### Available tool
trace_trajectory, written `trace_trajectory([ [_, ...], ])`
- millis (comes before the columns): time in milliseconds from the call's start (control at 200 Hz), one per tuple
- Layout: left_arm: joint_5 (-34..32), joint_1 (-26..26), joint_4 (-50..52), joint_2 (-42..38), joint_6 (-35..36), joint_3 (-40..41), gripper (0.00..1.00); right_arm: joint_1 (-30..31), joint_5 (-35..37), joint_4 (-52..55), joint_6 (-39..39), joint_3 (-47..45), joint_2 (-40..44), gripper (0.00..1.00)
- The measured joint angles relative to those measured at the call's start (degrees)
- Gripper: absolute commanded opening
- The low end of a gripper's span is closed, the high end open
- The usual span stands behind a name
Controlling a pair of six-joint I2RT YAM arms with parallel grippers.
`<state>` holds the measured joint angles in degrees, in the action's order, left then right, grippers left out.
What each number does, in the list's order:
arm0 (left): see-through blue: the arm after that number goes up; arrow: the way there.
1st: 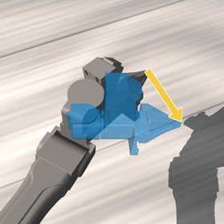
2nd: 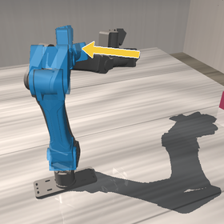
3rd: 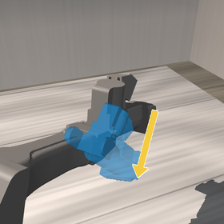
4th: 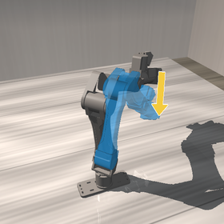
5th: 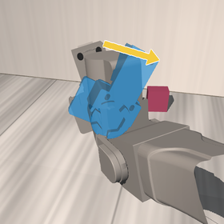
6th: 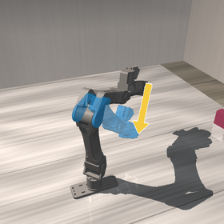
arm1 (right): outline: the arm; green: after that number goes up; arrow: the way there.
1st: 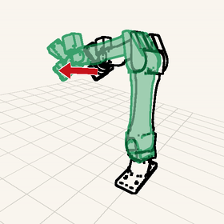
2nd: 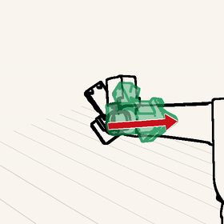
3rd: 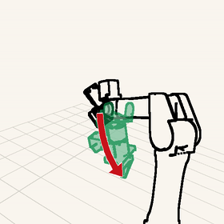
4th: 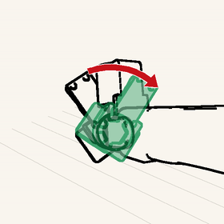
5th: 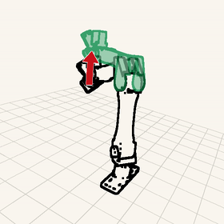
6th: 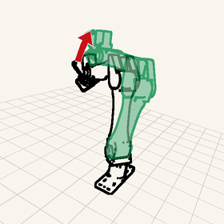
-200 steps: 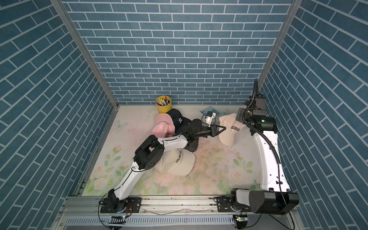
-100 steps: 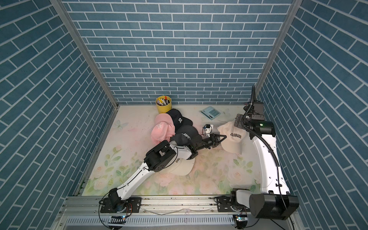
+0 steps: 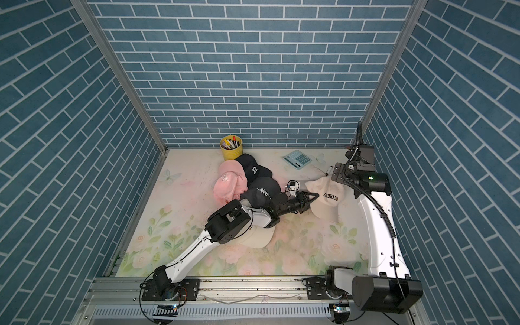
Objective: Open the adjustable buckle of the baseball cap
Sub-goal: Place the baseball cap at the center of the board.
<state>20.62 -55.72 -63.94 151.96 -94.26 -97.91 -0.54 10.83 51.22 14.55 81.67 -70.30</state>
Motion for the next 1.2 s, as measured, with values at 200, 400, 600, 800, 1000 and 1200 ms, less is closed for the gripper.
trace_trajectory([
  [200, -0.1, -0.4, 1.1, -0.8, -1.4, 2.5, 1.00, 0.0, -0.7, -0.2, 0.0, -1.9, 0.0, 0.91],
  [400, 0.7, -0.5, 19.8, -7.9, 0.4, 3.6, 1.00, -0.3, -1.2, -0.3, -0.1, -4.2, -0.4, 0.91],
  [600, -0.6, -0.2, 42.9, -14.9, 6.5, 3.0, 1.00, -0.3, -2.1, -1.6, 0.0, -5.5, -0.8, 0.92],
  [800, -4.7, 0.0, 59.1, -20.9, 11.5, 1.1, 1.00, -0.3, -2.7, -2.6, 0.0, -6.7, -0.8, 0.91],
  [1000, -9.9, 0.0, 70.2, -23.8, 17.6, -3.4, 1.00, -0.3, -3.5, -2.8, -0.1, -7.6, -0.2, 0.90],
  [1200, -16.8, 0.0, 79.8, -25.9, 27.6, -11.6, 1.00, -0.2, -7.9, -2.7, -0.3, -8.1, 1.6, 0.87],
])
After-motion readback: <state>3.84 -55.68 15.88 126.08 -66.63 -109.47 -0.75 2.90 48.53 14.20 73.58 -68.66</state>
